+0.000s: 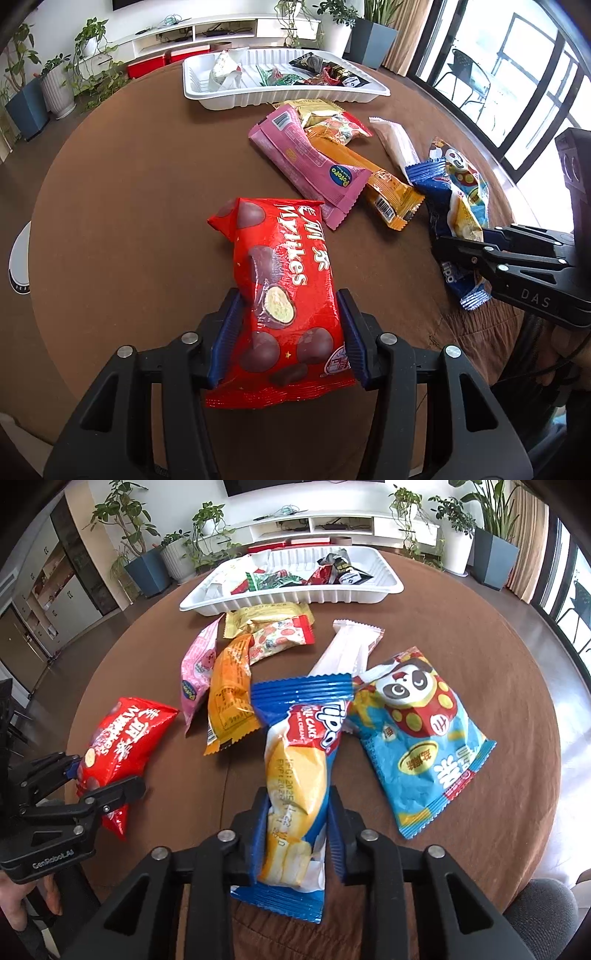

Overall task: Organize snacks
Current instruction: 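Carry the red Mylikes bag and blue Tip packet over the white tray with both tools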

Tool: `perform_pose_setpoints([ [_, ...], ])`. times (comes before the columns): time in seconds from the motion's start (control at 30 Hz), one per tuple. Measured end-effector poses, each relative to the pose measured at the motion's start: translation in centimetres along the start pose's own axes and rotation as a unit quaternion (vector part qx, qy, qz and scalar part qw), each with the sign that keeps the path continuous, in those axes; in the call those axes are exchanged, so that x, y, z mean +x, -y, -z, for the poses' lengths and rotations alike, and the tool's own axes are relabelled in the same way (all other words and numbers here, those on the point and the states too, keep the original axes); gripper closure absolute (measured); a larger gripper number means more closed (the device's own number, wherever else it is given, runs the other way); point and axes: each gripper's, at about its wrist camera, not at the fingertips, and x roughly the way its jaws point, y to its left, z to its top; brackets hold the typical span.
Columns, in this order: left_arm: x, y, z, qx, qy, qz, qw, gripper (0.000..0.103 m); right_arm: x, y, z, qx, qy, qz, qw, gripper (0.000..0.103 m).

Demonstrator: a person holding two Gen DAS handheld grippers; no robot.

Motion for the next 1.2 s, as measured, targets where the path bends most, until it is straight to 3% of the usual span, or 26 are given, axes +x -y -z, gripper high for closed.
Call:
perform_pose_setpoints([
  [0.53,-0.7,-0.5,0.0,-0.009,0.012,0.008,0.9999,0.065,-2.1,0.1,1.2,0.01,0.009,-0.044,0.999,0.074],
  [1.2,-4.5,-1.0,-0.7,-0.057,0.06,0.074,0.9938,0.065,-5.1,2.0,1.2,0.048,0.032,-0.107,0.993,0.074],
])
